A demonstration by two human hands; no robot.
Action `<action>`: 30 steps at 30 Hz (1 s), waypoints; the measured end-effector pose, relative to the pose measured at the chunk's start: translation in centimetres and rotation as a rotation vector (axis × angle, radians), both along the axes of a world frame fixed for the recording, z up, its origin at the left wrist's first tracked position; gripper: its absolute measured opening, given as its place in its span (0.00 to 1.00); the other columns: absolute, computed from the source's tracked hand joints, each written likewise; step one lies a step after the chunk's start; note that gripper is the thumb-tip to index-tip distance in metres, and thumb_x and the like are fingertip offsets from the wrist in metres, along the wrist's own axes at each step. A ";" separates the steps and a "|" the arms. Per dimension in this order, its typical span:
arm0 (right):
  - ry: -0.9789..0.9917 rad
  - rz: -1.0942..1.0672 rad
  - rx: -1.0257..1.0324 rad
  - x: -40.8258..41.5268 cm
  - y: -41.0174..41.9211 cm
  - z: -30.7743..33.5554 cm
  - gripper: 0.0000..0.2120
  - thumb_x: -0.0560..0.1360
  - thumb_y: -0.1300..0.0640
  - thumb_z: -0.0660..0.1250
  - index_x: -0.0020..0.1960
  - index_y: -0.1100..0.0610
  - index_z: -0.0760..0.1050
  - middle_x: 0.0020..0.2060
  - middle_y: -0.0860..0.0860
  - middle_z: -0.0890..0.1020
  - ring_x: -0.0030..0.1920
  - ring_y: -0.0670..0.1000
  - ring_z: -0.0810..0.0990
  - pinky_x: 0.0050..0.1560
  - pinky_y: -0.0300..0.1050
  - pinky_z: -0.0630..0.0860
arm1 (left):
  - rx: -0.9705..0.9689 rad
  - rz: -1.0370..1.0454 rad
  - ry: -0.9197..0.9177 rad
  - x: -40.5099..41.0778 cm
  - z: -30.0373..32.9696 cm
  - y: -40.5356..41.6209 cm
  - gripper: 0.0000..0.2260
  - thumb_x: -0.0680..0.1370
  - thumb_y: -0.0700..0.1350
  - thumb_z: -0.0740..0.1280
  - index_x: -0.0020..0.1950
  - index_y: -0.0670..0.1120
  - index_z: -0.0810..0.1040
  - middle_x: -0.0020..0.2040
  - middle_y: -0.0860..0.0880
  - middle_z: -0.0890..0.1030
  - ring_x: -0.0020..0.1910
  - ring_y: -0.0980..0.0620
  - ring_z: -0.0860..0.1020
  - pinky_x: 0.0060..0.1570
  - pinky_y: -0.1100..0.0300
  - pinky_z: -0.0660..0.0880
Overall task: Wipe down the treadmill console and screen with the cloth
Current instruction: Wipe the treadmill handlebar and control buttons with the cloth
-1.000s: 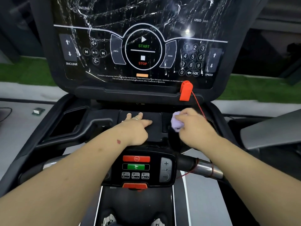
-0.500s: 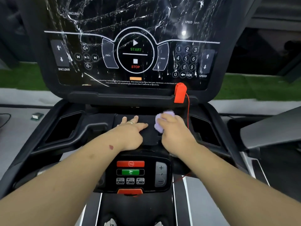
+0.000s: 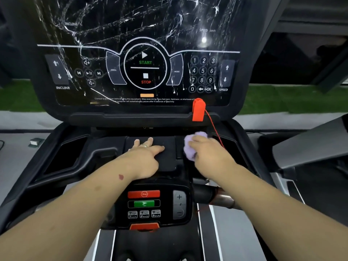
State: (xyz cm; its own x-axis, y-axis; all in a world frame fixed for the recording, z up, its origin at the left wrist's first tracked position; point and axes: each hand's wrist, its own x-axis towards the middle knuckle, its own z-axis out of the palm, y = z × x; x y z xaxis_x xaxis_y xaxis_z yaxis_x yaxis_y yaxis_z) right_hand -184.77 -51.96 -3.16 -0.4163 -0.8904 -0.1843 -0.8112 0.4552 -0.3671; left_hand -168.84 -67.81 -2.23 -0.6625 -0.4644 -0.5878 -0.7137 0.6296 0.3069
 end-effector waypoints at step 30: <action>0.013 -0.218 0.033 -0.6 2.2 1.2 0.10 0.77 0.66 0.61 0.48 0.51 0.73 0.52 0.49 0.72 0.56 0.56 0.74 0.55 0.45 0.70 | 0.002 -0.210 0.009 -3.4 1.3 4.0 0.24 0.85 0.55 0.56 0.80 0.67 0.55 0.83 0.56 0.44 0.81 0.39 0.41 0.77 0.35 0.50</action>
